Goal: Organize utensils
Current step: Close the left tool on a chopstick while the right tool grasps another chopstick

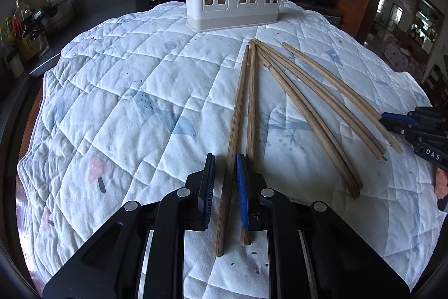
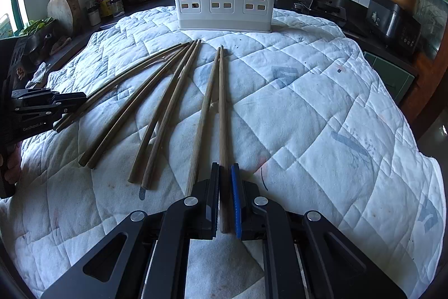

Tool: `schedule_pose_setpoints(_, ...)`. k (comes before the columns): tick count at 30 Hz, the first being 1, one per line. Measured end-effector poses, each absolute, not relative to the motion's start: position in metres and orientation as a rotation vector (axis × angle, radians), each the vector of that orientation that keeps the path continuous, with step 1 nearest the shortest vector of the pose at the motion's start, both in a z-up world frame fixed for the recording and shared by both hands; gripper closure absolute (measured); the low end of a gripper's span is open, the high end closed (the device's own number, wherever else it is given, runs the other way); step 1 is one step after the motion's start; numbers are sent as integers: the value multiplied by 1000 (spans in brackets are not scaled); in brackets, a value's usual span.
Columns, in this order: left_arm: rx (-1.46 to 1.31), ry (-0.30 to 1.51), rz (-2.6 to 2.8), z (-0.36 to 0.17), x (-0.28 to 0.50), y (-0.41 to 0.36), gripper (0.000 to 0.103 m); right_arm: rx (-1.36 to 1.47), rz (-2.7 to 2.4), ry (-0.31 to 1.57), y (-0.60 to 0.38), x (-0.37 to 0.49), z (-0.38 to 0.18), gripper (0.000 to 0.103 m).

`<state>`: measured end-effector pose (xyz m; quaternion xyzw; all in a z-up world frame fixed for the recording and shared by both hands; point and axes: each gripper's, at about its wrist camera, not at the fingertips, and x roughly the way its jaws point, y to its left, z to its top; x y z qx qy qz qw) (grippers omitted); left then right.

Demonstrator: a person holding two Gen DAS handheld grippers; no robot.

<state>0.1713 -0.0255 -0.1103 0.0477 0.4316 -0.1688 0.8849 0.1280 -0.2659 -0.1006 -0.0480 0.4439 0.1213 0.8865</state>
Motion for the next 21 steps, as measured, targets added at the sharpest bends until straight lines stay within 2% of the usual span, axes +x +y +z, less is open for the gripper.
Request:
schedule_pose_setpoints(7,105,877,-311,-109,170,-30,97,-91,249,913,-266,127,-98,96)
schedule_pose_setpoints(14,58,833,-311,-91,161,-23,98,-81,249,866,-270,115,-81,96)
schedule_pose_setpoints(21,-10,750,-325,-60,150,-14,98,-78,253,748,-270,112,-35,96)
